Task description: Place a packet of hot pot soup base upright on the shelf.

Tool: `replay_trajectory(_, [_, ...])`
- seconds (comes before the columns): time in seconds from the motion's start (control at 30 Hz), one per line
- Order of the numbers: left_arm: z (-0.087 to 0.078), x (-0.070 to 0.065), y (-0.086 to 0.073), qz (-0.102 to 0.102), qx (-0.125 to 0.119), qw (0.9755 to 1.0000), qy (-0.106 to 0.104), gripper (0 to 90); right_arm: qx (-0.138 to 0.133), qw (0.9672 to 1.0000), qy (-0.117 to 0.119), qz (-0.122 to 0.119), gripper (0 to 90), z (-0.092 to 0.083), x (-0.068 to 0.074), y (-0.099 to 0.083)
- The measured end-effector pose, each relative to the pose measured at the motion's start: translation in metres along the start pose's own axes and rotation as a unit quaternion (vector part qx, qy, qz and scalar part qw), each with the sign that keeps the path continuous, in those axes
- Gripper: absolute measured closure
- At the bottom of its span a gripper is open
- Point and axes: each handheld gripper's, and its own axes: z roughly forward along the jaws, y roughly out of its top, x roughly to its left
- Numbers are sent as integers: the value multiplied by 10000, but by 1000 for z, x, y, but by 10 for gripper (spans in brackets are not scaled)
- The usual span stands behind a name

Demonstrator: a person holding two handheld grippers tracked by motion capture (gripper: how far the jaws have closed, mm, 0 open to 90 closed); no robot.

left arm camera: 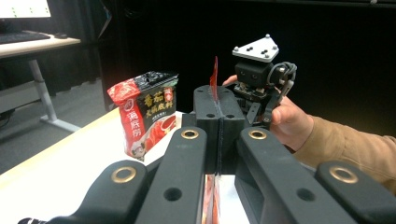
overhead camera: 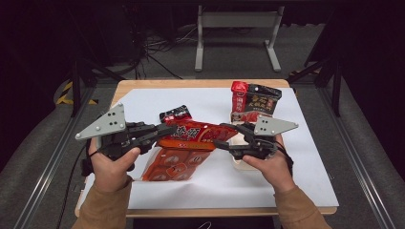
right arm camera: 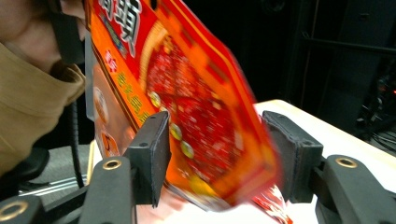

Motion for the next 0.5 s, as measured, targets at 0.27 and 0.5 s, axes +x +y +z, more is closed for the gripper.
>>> replay_trajectory(0.27, [4,0,-2,13,-24,10000,-23,900,-137,9992,379,84,560,7,4,2])
replay_trajectory(0.5, [2,2,-2,28,-66,10000,57,900,-325,9966,754,42,813,11,6,3])
